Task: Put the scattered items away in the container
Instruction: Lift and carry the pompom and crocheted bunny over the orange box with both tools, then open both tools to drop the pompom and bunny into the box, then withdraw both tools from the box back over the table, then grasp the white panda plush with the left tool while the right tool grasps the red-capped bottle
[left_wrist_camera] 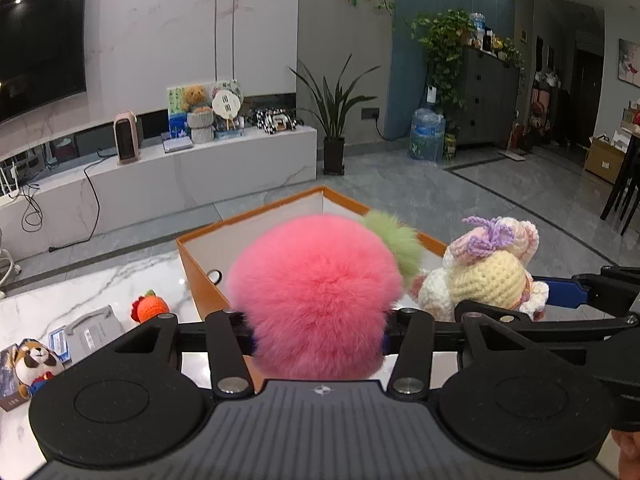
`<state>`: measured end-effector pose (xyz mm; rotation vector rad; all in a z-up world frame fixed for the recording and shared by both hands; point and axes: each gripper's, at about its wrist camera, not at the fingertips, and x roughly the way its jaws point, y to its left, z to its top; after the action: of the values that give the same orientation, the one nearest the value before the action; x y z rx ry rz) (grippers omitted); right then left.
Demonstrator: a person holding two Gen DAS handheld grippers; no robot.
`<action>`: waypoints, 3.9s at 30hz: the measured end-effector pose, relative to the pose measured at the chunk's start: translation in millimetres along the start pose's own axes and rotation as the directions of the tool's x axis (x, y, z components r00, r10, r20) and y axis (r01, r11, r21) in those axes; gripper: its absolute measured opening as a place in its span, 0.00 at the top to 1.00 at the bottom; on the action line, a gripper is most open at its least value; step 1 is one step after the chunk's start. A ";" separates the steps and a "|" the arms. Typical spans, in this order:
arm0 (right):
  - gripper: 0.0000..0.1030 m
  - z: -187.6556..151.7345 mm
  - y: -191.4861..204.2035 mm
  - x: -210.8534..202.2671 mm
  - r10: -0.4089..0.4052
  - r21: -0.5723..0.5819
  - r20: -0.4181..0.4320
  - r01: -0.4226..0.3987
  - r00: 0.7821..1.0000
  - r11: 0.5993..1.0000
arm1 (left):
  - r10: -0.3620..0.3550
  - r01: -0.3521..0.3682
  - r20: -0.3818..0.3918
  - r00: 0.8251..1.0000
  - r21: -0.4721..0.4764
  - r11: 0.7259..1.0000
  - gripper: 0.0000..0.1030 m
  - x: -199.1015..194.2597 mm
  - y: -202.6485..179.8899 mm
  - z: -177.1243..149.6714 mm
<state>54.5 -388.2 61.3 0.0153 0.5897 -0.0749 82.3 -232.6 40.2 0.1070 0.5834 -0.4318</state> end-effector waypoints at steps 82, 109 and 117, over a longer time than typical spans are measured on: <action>0.24 -12.4 138.1 -52.9 0.164 -0.154 0.054 -0.154 0.985 0.976 | 0.271 -0.276 -0.050 0.961 -0.165 0.947 0.17 -127.7 150.1 -53.7; 0.24 -64.4 238.3 -54.1 0.285 -0.296 -0.100 -0.302 0.953 0.906 | 0.430 -0.478 -0.213 0.877 -0.310 0.822 0.15 -195.1 267.5 -154.9; 0.24 -75.3 252.7 -50.2 0.321 -0.344 -0.129 -0.346 0.938 0.873 | 0.453 -0.522 -0.262 0.852 -0.357 0.774 0.14 -198.6 292.4 -176.9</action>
<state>-9.9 -130.2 24.9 -0.2405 0.6548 0.3751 -32.7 143.1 -3.5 -0.1200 0.7693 0.2247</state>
